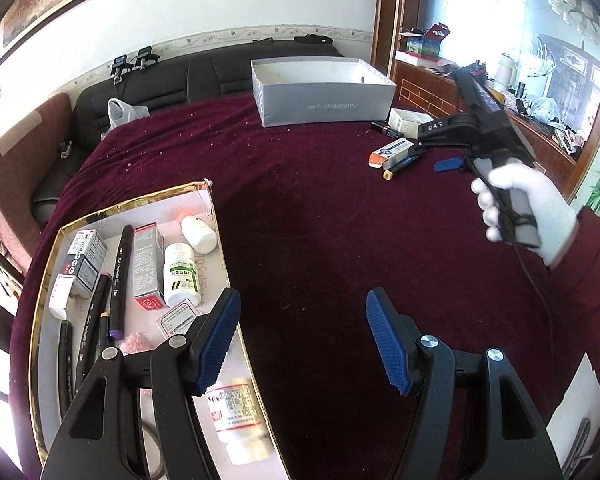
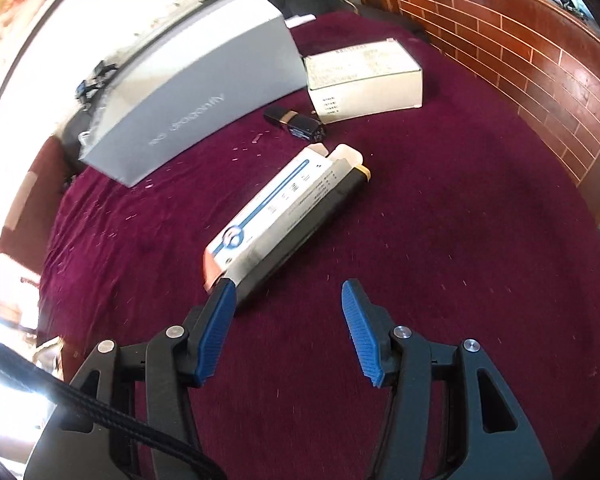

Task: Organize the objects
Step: 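Move both open tools back toward the items on the cloth, then grasp the white medicine box with the left tool while the right grasps the yellow-capped black marker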

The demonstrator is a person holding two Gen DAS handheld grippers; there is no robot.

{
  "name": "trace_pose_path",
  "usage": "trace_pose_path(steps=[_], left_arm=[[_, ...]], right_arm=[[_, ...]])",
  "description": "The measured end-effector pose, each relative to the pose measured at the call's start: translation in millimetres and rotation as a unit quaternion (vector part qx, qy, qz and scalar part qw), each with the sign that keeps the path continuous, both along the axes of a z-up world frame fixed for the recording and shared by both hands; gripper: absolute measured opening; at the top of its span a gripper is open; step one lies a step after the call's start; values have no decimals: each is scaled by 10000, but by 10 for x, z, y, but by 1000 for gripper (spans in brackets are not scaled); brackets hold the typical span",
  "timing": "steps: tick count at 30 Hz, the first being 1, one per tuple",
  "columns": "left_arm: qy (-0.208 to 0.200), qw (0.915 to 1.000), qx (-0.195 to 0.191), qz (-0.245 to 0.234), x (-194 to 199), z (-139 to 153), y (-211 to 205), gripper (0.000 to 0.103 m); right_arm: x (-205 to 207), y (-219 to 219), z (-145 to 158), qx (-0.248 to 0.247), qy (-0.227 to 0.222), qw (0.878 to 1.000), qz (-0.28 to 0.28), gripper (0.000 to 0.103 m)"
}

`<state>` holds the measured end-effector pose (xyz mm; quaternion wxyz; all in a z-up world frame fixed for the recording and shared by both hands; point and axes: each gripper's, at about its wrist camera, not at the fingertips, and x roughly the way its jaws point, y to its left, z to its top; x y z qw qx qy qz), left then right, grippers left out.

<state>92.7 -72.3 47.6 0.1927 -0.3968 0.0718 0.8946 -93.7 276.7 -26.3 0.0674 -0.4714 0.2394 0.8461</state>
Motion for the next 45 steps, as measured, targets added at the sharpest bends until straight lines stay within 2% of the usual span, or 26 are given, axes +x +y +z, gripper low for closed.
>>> trace_pose_path(steps=[7, 12, 16, 18, 22, 26, 28, 32, 41, 45], left_arm=[[-141, 9999, 38, 82, -109, -95, -59, 59], [-128, 9999, -44, 77, -158, -80, -28, 59], [-16, 9998, -182, -23, -220, -14, 98, 59], [81, 9994, -309, -100, -287, 24, 202, 59], [410, 9958, -604, -560, -529, 122, 556, 59], [935, 9850, -856, -1168, -912, 159, 980, 59], [971, 9798, -1027, -1416, -1097, 105, 1245, 59], [846, 9713, -1398, -1727, -1512, -21, 1706, 59], [233, 9673, -1156, -2244, -2253, -243, 2292, 59], [-41, 9644, -1235, -2337, -2484, -443, 2458, 59]], right_arm=[[-318, -100, -108, 646, -388, 9971, -56, 53], [-482, -200, -169, 1061, -577, 9927, -45, 28], [-393, -201, -169, 1232, -467, 9912, 79, 20], [-275, -117, -171, 1130, -438, 9925, 142, 12], [140, 84, -188, 953, -310, 9946, 255, 12], [606, 248, -215, 667, -23, 9971, 361, 12], [737, 337, -223, 425, 100, 9982, 405, 12], [832, 406, -229, 27, 286, 9985, 472, 12], [712, 398, -315, -547, 534, 9959, 482, 12], [713, 434, -322, -708, 553, 9948, 481, 12]])
